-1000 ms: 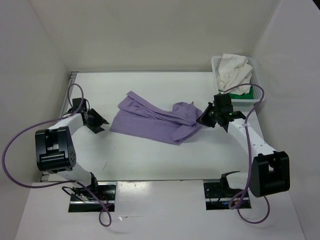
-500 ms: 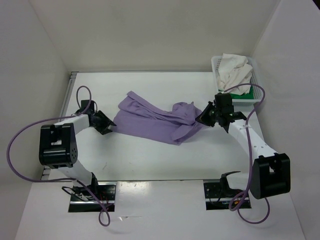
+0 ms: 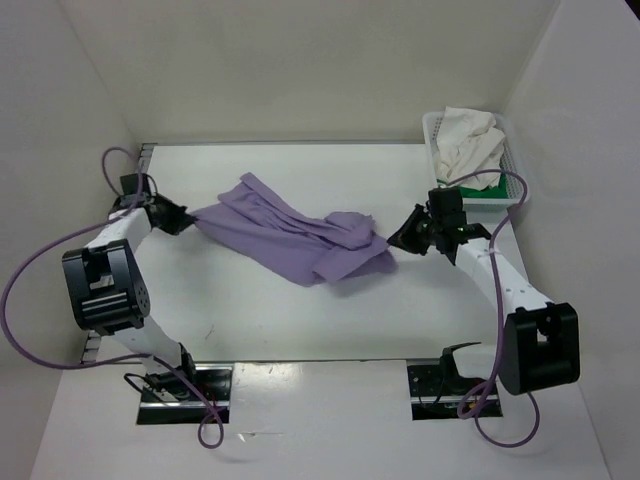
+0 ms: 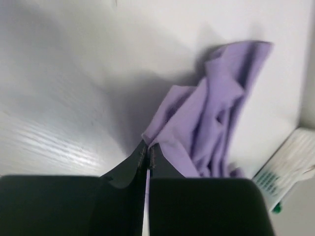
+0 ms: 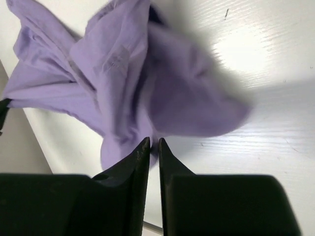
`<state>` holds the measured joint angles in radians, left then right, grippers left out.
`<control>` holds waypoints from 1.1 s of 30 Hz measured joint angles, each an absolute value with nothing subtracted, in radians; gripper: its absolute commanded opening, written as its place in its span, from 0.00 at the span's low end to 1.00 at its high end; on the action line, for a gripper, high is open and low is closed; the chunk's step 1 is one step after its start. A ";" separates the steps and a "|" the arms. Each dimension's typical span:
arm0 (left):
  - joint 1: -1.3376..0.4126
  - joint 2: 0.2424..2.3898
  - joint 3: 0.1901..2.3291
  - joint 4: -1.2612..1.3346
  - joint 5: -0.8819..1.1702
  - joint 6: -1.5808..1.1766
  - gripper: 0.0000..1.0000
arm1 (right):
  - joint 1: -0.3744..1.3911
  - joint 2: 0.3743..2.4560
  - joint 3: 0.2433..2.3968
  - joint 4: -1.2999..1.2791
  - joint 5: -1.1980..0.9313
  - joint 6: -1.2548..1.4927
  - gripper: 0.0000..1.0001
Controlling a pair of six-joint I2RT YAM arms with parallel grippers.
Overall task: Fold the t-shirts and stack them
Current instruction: Flatten out the tshirt
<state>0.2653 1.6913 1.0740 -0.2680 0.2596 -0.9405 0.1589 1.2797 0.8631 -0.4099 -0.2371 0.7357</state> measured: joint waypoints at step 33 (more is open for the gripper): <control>0.337 1.602 0.862 -0.273 0.339 -0.859 0.00 | 0.462 1.547 0.859 -0.209 -0.070 0.794 0.34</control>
<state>0.3370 1.6016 0.8616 -0.2726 0.3386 -0.8589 0.4622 1.5475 0.8589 -0.2089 -0.0704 0.7940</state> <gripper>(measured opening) 0.011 0.334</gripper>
